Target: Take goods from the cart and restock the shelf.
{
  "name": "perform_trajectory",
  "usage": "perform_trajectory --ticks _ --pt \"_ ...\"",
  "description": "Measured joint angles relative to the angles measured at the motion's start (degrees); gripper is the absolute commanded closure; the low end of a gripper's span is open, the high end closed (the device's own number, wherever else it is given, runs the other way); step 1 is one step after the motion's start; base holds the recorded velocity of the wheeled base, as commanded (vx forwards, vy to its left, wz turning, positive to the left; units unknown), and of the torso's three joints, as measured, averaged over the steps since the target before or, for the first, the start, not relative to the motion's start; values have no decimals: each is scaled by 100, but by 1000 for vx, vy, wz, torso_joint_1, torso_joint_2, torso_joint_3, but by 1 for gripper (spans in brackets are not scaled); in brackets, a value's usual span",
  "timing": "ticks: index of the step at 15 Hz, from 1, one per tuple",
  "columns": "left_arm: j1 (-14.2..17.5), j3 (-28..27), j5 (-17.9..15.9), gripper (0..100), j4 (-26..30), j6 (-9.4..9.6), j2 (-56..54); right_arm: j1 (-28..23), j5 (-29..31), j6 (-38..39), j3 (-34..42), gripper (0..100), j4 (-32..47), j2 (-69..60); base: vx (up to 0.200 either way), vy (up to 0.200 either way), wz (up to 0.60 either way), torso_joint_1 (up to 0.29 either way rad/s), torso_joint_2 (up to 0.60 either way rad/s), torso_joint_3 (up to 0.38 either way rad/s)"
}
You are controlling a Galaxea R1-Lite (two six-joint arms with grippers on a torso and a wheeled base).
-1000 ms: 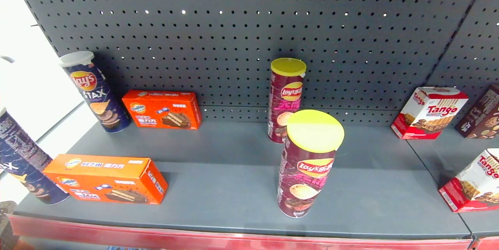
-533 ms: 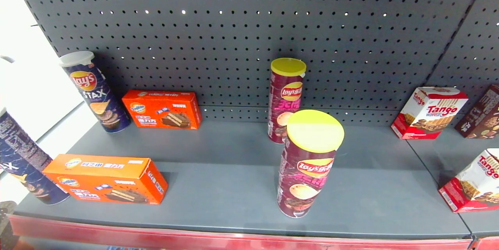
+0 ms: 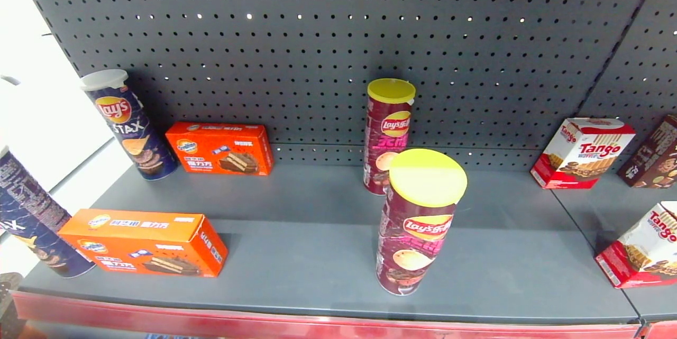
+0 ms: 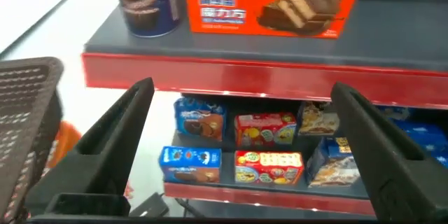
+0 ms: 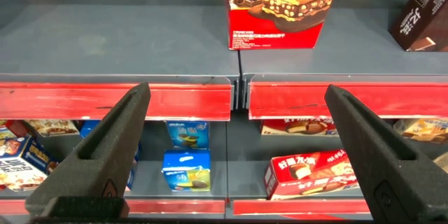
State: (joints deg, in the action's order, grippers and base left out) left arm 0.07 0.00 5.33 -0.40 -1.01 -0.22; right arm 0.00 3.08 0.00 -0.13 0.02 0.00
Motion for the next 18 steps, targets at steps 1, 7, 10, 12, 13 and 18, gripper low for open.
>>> perform_trajectory --ticks 1,7,10,12,13,18 --pt "0 0 50 0 0 12 0 0 -68 21 0 0 -46 0 0 0 0 0 0 0" --pt "4 0 72 0 7 33 1 280 -642 46 -1908 0 -467 1799 0 0 0 0 0 0" --pt "2 0 72 0 0 33 4 1126 -1162 -453 -2776 0 -840 3484 0 0 0 0 0 0" --pt "0 0 68 0 -2 6 4 1954 -1298 -667 -3021 0 -1261 4459 0 0 0 0 0 0" --pt "0 0 55 0 -2 1 4 2265 -1334 -724 -3068 0 -1519 4909 0 0 0 0 0 0" --pt "-7 0 -40 0 -2 -11 6 2842 -1408 -816 -2984 0 -2274 6554 0 0 0 0 0 0"
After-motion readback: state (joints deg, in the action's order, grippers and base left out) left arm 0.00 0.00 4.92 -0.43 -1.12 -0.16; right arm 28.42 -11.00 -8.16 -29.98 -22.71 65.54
